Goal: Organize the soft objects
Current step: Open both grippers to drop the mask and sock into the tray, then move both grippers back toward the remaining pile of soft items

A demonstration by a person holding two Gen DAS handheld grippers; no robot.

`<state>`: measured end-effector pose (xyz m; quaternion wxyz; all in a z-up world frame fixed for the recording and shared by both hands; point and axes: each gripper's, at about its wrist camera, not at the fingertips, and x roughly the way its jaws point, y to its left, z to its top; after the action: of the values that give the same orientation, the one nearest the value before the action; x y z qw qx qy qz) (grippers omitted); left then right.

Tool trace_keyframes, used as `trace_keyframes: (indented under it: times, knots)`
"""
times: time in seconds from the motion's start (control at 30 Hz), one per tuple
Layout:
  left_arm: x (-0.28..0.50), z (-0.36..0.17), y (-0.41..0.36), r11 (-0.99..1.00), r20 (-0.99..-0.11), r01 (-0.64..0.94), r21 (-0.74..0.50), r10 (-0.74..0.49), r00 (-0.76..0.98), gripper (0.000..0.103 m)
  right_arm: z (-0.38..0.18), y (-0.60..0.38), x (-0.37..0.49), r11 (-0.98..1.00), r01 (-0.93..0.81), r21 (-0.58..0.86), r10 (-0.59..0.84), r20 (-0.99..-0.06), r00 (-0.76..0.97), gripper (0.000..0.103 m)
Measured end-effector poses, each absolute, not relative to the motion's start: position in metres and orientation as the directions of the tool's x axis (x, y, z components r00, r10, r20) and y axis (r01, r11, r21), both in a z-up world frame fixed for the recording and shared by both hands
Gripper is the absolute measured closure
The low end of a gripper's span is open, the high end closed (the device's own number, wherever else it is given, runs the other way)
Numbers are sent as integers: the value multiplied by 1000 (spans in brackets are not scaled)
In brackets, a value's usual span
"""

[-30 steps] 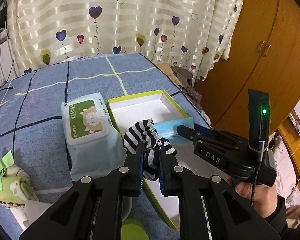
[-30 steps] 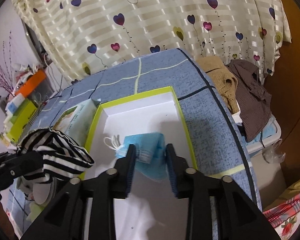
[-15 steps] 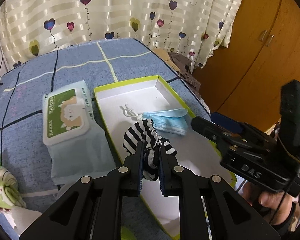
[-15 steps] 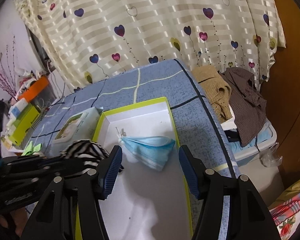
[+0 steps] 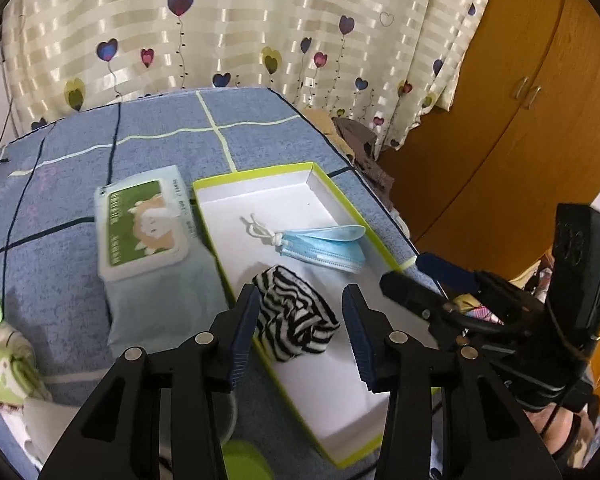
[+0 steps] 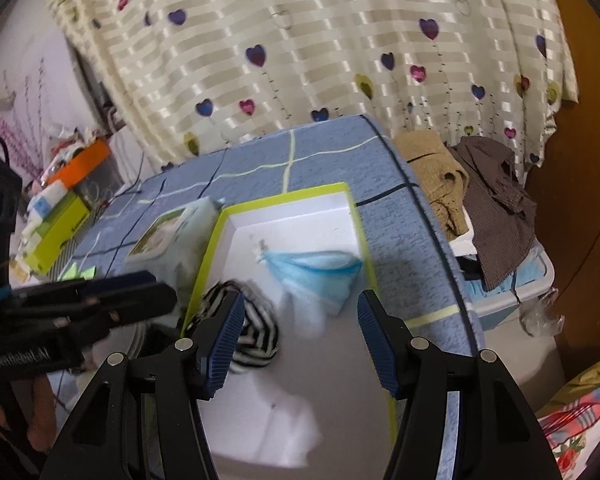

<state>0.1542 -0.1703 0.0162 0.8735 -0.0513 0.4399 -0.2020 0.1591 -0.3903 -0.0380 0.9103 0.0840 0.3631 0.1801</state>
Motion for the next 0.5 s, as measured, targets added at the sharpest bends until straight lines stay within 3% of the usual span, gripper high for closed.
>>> trace_keyframes:
  times: [0.5]
  knots:
    - [98, 40, -128, 908, -677, 280, -310, -418, 606, 58, -11, -358, 109, 916, -331, 225, 396, -631, 668, 44]
